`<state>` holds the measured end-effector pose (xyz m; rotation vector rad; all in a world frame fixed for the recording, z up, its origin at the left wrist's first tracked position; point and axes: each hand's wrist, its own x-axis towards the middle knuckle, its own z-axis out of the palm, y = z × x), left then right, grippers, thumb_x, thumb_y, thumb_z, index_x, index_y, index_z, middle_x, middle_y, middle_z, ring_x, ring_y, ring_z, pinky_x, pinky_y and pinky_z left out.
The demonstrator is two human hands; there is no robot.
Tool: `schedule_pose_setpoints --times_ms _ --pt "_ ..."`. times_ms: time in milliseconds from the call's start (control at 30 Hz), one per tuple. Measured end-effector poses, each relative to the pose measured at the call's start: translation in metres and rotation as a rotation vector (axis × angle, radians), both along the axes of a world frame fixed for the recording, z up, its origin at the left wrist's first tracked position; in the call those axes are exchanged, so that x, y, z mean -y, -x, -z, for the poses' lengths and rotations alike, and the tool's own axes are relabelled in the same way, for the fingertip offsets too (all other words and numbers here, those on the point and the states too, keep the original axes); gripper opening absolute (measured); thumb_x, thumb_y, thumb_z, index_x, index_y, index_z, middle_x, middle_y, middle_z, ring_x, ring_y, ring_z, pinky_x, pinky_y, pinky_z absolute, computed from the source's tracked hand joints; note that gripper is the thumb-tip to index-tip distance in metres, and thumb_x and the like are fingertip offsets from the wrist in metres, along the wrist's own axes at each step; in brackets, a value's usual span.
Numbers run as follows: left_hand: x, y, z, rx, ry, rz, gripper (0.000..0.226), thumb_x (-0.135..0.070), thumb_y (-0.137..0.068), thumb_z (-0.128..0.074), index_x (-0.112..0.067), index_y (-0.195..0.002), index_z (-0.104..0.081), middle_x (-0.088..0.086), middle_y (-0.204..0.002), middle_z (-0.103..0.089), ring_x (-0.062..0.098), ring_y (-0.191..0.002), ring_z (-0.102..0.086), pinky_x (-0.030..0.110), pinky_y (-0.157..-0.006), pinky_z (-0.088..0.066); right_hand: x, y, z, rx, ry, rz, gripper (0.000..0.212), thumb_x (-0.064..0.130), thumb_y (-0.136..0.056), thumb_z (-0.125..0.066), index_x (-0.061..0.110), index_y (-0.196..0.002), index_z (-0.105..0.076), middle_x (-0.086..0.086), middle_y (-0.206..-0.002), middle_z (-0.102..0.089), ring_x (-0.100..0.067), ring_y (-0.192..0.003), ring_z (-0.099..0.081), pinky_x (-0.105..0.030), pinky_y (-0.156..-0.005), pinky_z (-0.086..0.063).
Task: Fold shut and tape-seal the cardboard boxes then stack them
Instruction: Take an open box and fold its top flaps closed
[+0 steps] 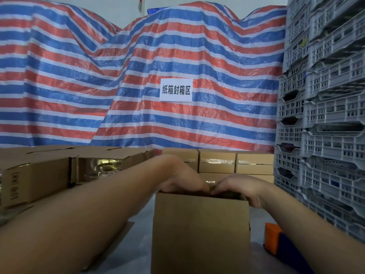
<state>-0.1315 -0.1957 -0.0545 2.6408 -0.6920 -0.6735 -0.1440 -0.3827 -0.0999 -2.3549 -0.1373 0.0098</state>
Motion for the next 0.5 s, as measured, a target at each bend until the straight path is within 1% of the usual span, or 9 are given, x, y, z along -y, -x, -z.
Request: schedule_pose_setpoints --times_ms 67,100,167,233,267,333,367,433,500 --pt "-0.009 0.007 -0.007 -0.088 0.053 0.025 0.040 -0.038 -0.103 -0.043 -0.016 -0.135 -0.054 0.019 -0.134 -0.058 0.029 -0.115 -0.060 0.037 -0.094 -0.051 0.002 0.000 0.001 -0.029 -0.061 0.017 0.016 0.027 -0.093 -0.065 0.017 -0.101 -0.075 -0.013 -0.106 -0.074 -0.031 -0.107 -0.068 -0.042 -0.097 -0.053" --pt "-0.015 0.010 -0.010 -0.043 0.111 0.009 0.040 -0.039 -0.105 -0.039 -0.014 -0.129 -0.057 0.016 -0.129 -0.062 0.027 -0.112 -0.062 0.035 -0.090 -0.053 0.004 0.000 0.001 -0.044 -0.101 0.029 0.019 0.029 -0.092 -0.066 0.016 -0.103 -0.075 -0.016 -0.110 -0.073 -0.034 -0.111 -0.066 -0.043 -0.097 -0.053" --pt "-0.031 0.017 -0.013 0.160 0.270 -0.012 0.040 -0.038 -0.106 -0.036 -0.011 -0.116 -0.063 0.009 -0.118 -0.068 0.020 -0.105 -0.067 0.030 -0.084 -0.058 0.007 -0.001 0.003 -0.061 -0.152 0.059 0.027 0.032 -0.089 -0.068 0.014 -0.109 -0.072 -0.021 -0.119 -0.068 -0.039 -0.118 -0.062 -0.044 -0.098 -0.052" --pt "-0.049 0.024 -0.013 0.396 0.405 0.014 0.042 -0.039 -0.105 -0.036 -0.012 -0.102 -0.068 0.000 -0.101 -0.073 0.010 -0.095 -0.070 0.030 -0.088 -0.057 0.008 -0.003 0.005 -0.056 -0.190 0.095 0.031 0.033 -0.087 -0.069 0.013 -0.111 -0.070 -0.022 -0.120 -0.066 -0.041 -0.118 -0.060 -0.046 -0.103 -0.048" --pt "-0.056 0.028 -0.011 0.502 0.424 0.039 0.048 -0.044 -0.104 -0.033 -0.017 -0.094 -0.071 -0.007 -0.093 -0.074 0.002 -0.089 -0.069 0.027 -0.087 -0.054 0.008 -0.004 0.004 -0.048 -0.201 0.109 0.030 0.032 -0.086 -0.069 0.013 -0.110 -0.070 -0.020 -0.118 -0.066 -0.040 -0.116 -0.061 -0.047 -0.105 -0.047" --pt "-0.063 0.036 -0.003 0.620 0.347 0.068 0.060 -0.059 -0.098 -0.024 -0.027 -0.084 -0.072 -0.016 -0.084 -0.071 -0.006 -0.080 -0.064 0.019 -0.081 -0.045 0.006 -0.006 0.003 -0.052 -0.217 0.119 0.026 0.031 -0.087 -0.068 0.014 -0.107 -0.070 -0.017 -0.111 -0.068 -0.033 -0.108 -0.064 -0.046 -0.102 -0.051" --pt "-0.062 0.038 0.004 0.622 0.274 0.067 0.063 -0.066 -0.094 -0.022 -0.029 -0.087 -0.071 -0.014 -0.084 -0.069 -0.005 -0.080 -0.063 0.020 -0.080 -0.043 0.006 -0.007 0.003 -0.049 -0.217 0.128 0.025 0.031 -0.087 -0.068 0.014 -0.105 -0.070 -0.016 -0.110 -0.068 -0.031 -0.106 -0.064 -0.044 -0.099 -0.052" --pt "-0.055 0.037 0.018 0.554 0.105 0.052 0.067 -0.075 -0.090 -0.020 -0.029 -0.103 -0.066 -0.009 -0.090 -0.066 0.001 -0.085 -0.062 0.023 -0.081 -0.045 0.004 -0.012 0.003 -0.031 -0.217 0.152 0.023 0.030 -0.088 -0.067 0.014 -0.104 -0.070 -0.015 -0.107 -0.068 -0.030 -0.104 -0.064 -0.043 -0.096 -0.053" --pt "-0.045 0.030 0.026 0.519 0.021 0.048 0.066 -0.074 -0.093 -0.020 -0.026 -0.109 -0.064 -0.005 -0.087 -0.064 0.006 -0.082 -0.062 0.024 -0.077 -0.044 0.000 -0.013 0.004 -0.018 -0.192 0.188 0.015 0.029 -0.089 -0.066 0.017 -0.098 -0.070 -0.012 -0.101 -0.067 -0.026 -0.097 -0.063 -0.036 -0.083 -0.053"
